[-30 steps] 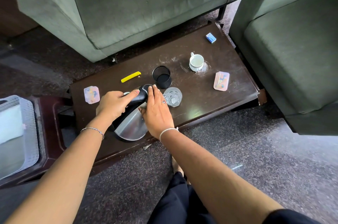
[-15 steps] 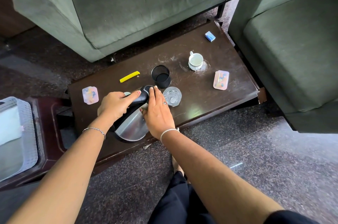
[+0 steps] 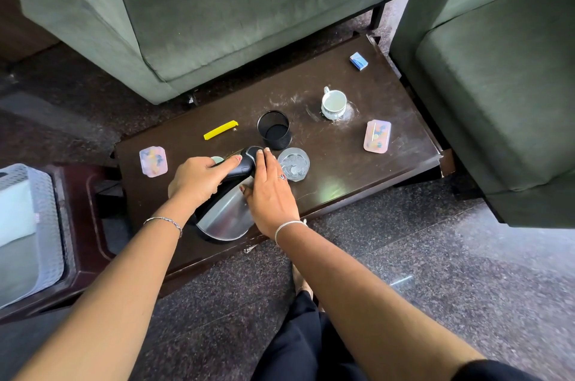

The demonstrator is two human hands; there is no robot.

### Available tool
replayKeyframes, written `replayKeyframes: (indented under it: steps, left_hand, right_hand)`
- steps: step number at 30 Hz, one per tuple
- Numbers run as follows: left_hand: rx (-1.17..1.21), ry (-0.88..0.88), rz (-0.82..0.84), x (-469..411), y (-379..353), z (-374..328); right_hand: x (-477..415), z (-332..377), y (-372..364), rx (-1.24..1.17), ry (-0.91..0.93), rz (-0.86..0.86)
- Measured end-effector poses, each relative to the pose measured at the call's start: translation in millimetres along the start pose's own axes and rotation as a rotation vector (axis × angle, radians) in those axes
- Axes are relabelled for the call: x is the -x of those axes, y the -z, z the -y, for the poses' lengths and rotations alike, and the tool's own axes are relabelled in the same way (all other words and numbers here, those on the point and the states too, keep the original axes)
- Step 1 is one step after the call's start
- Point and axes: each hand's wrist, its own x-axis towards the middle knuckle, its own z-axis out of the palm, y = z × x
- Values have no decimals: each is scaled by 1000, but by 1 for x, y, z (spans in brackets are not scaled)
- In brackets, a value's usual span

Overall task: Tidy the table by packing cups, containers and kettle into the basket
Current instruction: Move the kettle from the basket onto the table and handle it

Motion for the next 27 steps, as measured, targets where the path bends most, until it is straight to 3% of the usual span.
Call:
replayKeyframes:
  steps: [13, 27]
  left_hand:
    - [39, 20, 2, -1, -3, 5]
    - [515, 47, 7, 21, -24, 35]
  right_hand:
    - [2, -3, -1, 5, 12, -1]
    - [14, -1, 1, 100, 88, -25]
